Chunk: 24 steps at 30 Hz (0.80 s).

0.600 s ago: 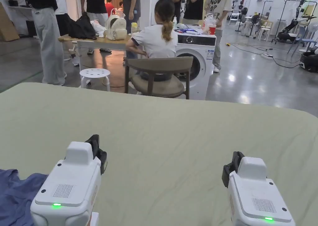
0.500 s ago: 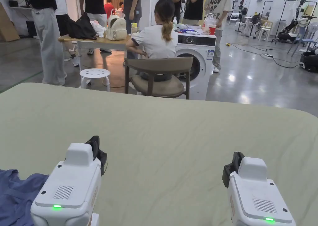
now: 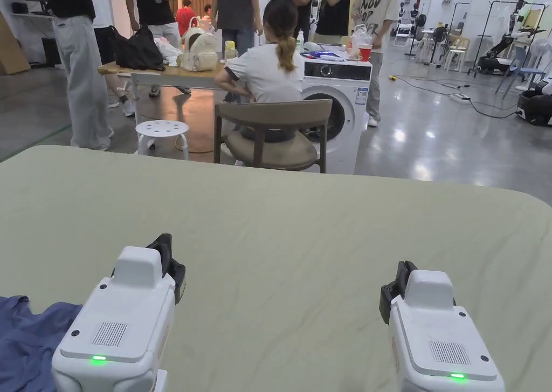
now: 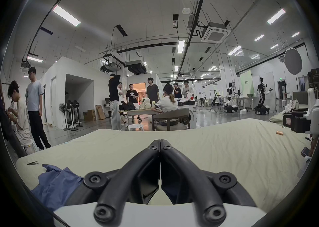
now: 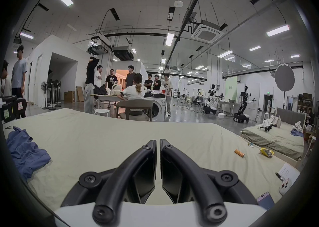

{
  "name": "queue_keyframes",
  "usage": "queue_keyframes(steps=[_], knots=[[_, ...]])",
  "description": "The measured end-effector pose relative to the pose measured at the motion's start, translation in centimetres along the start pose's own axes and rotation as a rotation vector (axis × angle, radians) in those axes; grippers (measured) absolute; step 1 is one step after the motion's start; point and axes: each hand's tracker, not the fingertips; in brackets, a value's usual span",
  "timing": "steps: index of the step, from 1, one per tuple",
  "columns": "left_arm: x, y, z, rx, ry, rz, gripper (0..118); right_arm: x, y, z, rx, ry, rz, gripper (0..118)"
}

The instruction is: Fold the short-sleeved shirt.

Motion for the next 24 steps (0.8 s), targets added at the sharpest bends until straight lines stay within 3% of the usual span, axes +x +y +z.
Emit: queue_keyframes(steps=[3,5,8,10,11,12,13,14,16,18,20,21,22,24], knots=[[-0.5,0.0,-0.1,-0.010,-0.011,0.018,0,0.2,0.2,-0.1,-0.005,0.003,-0.018,3],[-1.3,0.2,-0.3,-0.019,-0.020,0.178,0,0.8,0.6,0.0,-0.014,0.003,-0.158,3],[-3.3,0.0,-0.6,-0.045,-0.045,0.529,0,2.2,1.0,0.1,-0.030,0.023,-0.442,2],[-3.9,-0.3,-0.6,-0.054,-0.035,0.662,0,2.9,1.0,0.0,-0.030,0.034,-0.583,2],[-3.5,-0.1,-0.5,-0.055,-0.021,0.596,0,2.9,1.1,0.1,-0.027,0.028,-0.583,1],[-2.6,0.5,-0.2,-0.054,-0.020,0.431,0,2.7,1.4,0.0,-0.029,0.026,-0.539,1],[-1.6,0.9,-0.1,-0.049,-0.031,0.228,0,2.3,1.9,-0.2,-0.025,0.038,-0.414,1],[-0.3,1.2,0.0,-0.055,-0.038,-0.033,0,1.5,2.4,-0.5,-0.019,0.087,-0.222,1],[1.6,1.0,-0.1,-0.061,-0.058,-0.460,0,-1.1,3.0,-0.6,0.014,0.176,0.302,1],[2.7,0.4,-0.1,-0.064,-0.083,-0.752,0,-3.3,2.1,-0.1,0.093,0.101,0.810,1],[3.1,-0.8,0.0,-0.046,-0.085,-1.034,0,-4.3,0.8,-0.1,0.149,0.081,1.139,1],[3.2,-1.4,-0.1,-0.028,-0.069,-1.152,0,-4.3,0.5,0.0,0.166,0.089,1.203,1],[3.2,-1.8,-0.1,-0.015,-0.066,-1.214,0,-4.2,0.4,0.0,0.178,0.104,1.215,1],[3.0,-2.0,-0.1,-0.007,-0.076,-1.229,0,-4.0,0.0,-0.1,0.176,0.081,1.235,1]])
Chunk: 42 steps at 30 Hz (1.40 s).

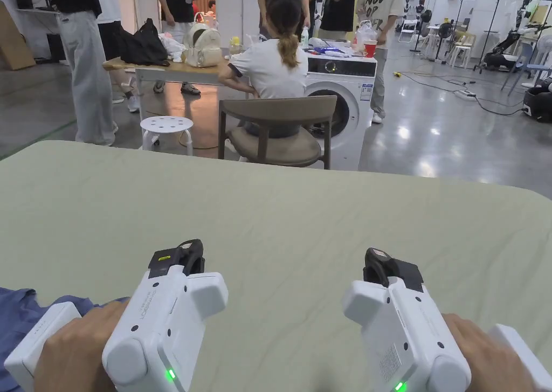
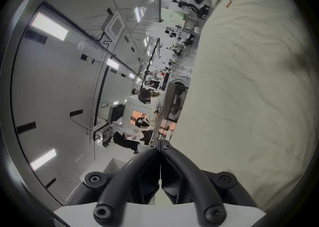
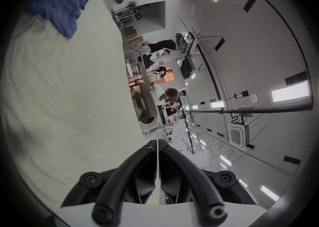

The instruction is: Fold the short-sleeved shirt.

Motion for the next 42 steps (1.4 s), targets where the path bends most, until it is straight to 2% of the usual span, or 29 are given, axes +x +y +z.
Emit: queue_keyframes(steps=[2,3,4,5,6,10,11,13,15,16,18,22,29,37,42], knots=[[-0.3,-0.1,-0.1,-0.008,-0.005,0.038,0,0.1,-0.1,0.0,-0.021,0.004,-0.053,1],[-0.6,-0.1,-0.2,-0.023,-0.009,0.113,0,0.1,-0.3,0.0,-0.037,0.000,-0.118,1],[-1.1,-0.3,-0.2,-0.031,-0.009,0.226,0,0.5,-0.4,-0.1,-0.066,0.003,-0.236,1],[-1.7,-0.3,-0.2,-0.042,-0.018,0.365,0,0.7,-0.4,-0.2,-0.082,0.000,-0.309,1],[-2.4,-0.4,-0.2,-0.059,-0.023,0.516,0,1.0,-0.4,-0.2,-0.104,0.002,-0.416,1],[-4.3,-2.0,0.3,-0.031,-0.022,1.131,0,2.1,-1.1,-0.2,-0.208,0.005,-0.921,1],[-4.3,-2.3,0.4,-0.022,-0.004,1.230,0,2.2,-1.4,-0.2,-0.217,0.013,-1.047,1],[-4.2,-2.6,0.8,-0.013,0.025,1.384,0,2.2,-2.0,0.0,-0.212,0.007,-1.243,1],[-4.2,-2.9,1.0,-0.004,0.041,1.466,0,1.9,-2.1,0.4,-0.234,-0.043,-1.337,1],[-4.0,-2.6,1.1,0.000,0.049,1.462,0,1.9,-2.2,0.6,-0.232,-0.056,-1.377,0],[-4.1,-2.6,1.1,-0.002,0.041,1.463,0,1.9,-2.3,0.8,-0.237,-0.078,-1.413,0],[-4.6,-2.7,1.2,-0.015,0.014,1.416,0,2.1,-2.3,0.6,-0.250,-0.049,-1.406,0],[-5.6,-6.0,2.3,-0.107,-0.078,1.295,0,1.8,-1.6,0.6,-0.234,-0.015,-1.327,0],[-7.7,-15.7,5.5,-0.338,-0.141,1.301,0,0.6,0.4,0.1,-0.208,0.051,-1.269,0],[-8.1,-23.6,7.4,-0.536,-0.260,1.336,0,-0.5,2.0,-0.1,-0.187,0.090,-1.236,0]])
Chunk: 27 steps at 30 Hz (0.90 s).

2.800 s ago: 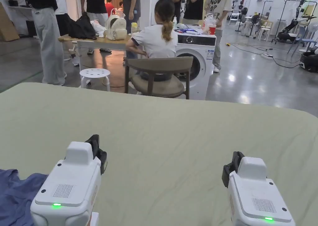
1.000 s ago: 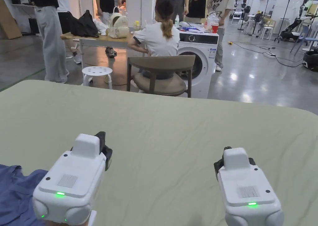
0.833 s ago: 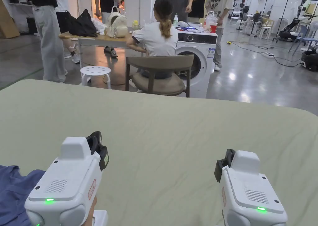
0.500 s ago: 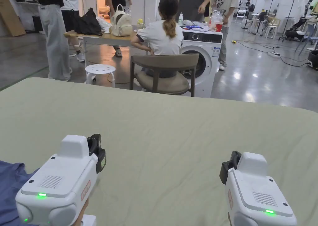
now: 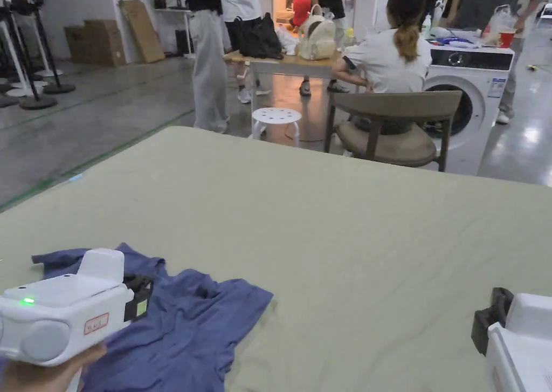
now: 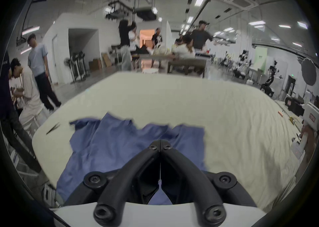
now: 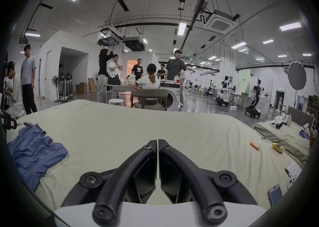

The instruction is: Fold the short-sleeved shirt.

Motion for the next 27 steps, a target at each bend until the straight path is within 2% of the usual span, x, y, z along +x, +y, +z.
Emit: queue_keyframes(steps=[1,3,4,5,6,9,11,13,15,16,17,18,19,20,22,27], knots=[[-1.5,-0.5,-0.4,-0.067,0.016,0.014,1,-0.4,-0.1,0.0,0.002,0.004,0.011,0],[-3.6,-1.5,-1.3,-0.159,0.029,0.045,23,-1.0,-0.3,0.0,0.002,0.017,0.022,0],[-4.7,-2.0,-2.0,-0.238,0.016,0.055,43,-1.3,-0.4,-0.1,-0.003,0.029,0.026,0],[-5.5,-2.6,-2.7,-0.284,-0.006,0.068,75,-1.5,-0.5,-0.1,-0.007,0.033,0.026,0],[-5.9,-3.1,-3.4,-0.332,-0.012,0.072,88,-1.6,-0.6,-0.2,-0.011,0.036,0.026,0],[-6.1,-5.5,-5.4,-0.378,-0.061,0.034,93,-2.1,-1.0,-0.3,-0.021,0.045,0.031,0],[-5.0,-6.8,-6.6,-0.454,-0.021,-0.037,93,-2.2,-1.2,-0.2,-0.028,0.049,0.037,0],[-3.8,-7.8,-7.7,-0.513,0.004,-0.092,92,-2.2,-1.6,-0.1,-0.036,0.049,0.042,0],[-3.8,-7.8,-8.1,-0.434,0.061,-0.092,91,-2.1,-1.9,0.0,-0.043,0.049,0.048,0],[-3.4,-7.5,-8.2,-0.446,0.074,-0.065,84,-2.1,-2.0,0.0,-0.044,0.049,0.052,0],[-3.1,-7.3,-8.0,-0.418,0.061,-0.053,61,-2.1,-2.1,0.1,-0.046,0.048,0.055,0],[-3.2,-7.5,-7.8,-0.372,0.046,-0.052,32,-2.1,-2.1,0.2,-0.048,0.049,0.056,0],[-2.8,-7.6,-7.8,-0.362,0.052,-0.075,8,-2.1,-2.2,0.2,-0.050,0.050,0.057,0],[-2.4,-8.0,-8.2,-0.382,0.073,-0.123,0,-2.1,-2.3,0.1,-0.052,0.049,0.056,0],[-1.6,-8.7,-8.1,-0.370,0.088,-0.177,0,-2.0,-2.6,0.0,-0.059,0.051,0.052,0],[-2.0,-8.1,-6.9,-0.293,0.075,-0.190,0,-1.8,-2.6,0.1,-0.062,0.049,0.035,0]])
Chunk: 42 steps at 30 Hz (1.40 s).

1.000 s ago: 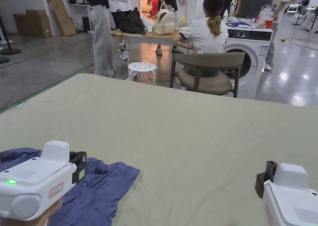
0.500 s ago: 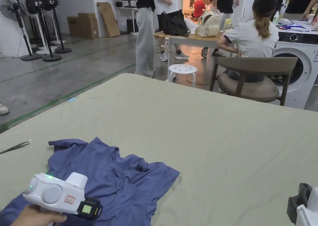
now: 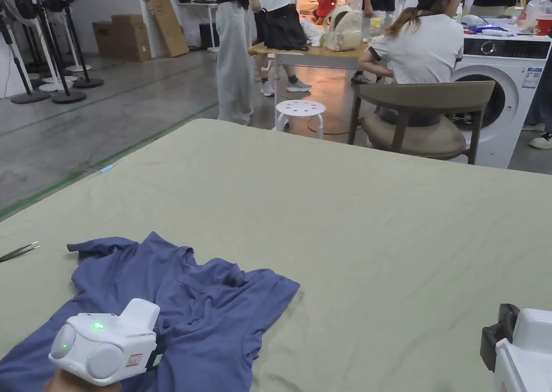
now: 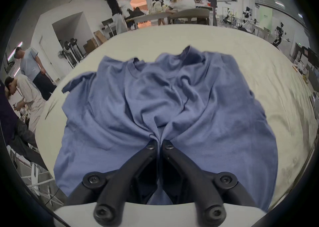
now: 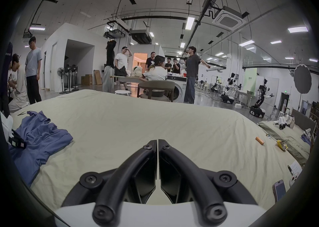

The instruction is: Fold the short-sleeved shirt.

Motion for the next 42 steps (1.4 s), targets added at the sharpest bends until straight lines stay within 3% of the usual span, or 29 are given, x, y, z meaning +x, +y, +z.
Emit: queue_keyframes(steps=[5,11,15,23,34,42], knots=[[-0.4,2.5,3.5,0.213,-0.025,0.133,0,0.9,0.6,0.3,0.024,-0.011,-0.006,0],[1.2,8.4,8.4,0.405,-0.070,0.132,0,3.0,1.6,1.2,0.053,-0.043,-0.019,0],[5.1,13.1,13.1,0.538,-0.085,0.042,0,4.8,2.0,1.7,0.070,-0.074,-0.022,0],[17.3,21.2,18.5,0.711,-0.295,-0.119,0,9.1,2.5,3.6,0.091,-0.148,-0.063,0],[36.8,28.3,20.5,0.729,-0.645,-0.276,0,16.5,1.5,8.3,0.101,-0.303,-0.093,0],[48.2,24.6,15.2,0.489,-0.754,-0.435,0,20.6,-0.6,10.6,0.049,-0.397,-0.110,0]])
